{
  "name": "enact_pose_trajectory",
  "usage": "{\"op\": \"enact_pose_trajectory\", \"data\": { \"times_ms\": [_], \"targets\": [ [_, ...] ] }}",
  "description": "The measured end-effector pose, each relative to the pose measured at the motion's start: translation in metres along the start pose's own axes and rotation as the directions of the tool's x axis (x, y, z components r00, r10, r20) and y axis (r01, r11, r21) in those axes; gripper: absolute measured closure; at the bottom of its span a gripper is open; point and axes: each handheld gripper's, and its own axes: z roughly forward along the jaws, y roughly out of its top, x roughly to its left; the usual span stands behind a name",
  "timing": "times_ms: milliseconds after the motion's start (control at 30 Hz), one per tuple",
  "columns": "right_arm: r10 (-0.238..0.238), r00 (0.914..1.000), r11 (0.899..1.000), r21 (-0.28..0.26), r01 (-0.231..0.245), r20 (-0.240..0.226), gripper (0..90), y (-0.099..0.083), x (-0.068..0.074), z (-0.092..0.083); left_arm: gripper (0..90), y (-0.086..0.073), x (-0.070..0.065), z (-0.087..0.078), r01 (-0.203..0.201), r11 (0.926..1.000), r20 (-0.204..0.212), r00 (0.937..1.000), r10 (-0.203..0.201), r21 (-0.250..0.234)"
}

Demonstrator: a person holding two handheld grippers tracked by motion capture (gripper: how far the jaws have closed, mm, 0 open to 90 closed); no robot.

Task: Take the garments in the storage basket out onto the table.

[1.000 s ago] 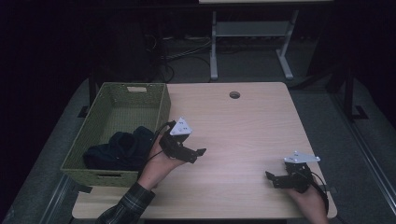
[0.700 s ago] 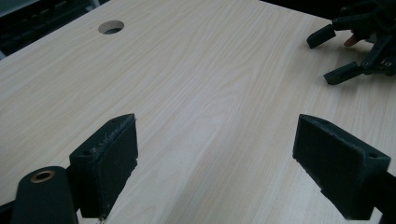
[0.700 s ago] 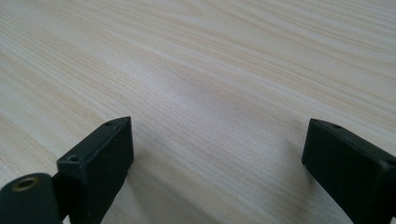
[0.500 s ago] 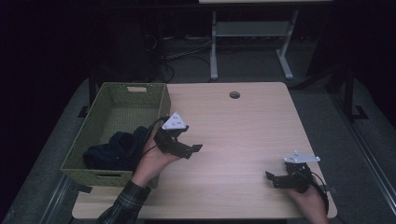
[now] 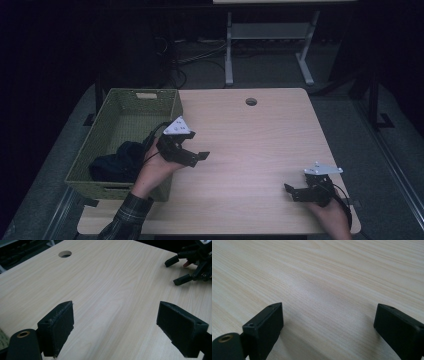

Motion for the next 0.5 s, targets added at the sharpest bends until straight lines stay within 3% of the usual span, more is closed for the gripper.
{"op": "enact_pose_trajectory", "data": {
  "times_ms": [500],
  "targets": [
    [0.0, 1.0, 1.0, 0.0, 0.0, 0.0, 8.5, 0.0, 0.0, 0.0, 13.9, -0.003, 0.015, -0.026, 0.015, 0.9998, -0.018, 0.9997, -0.016, -0.009]
  ]
}}
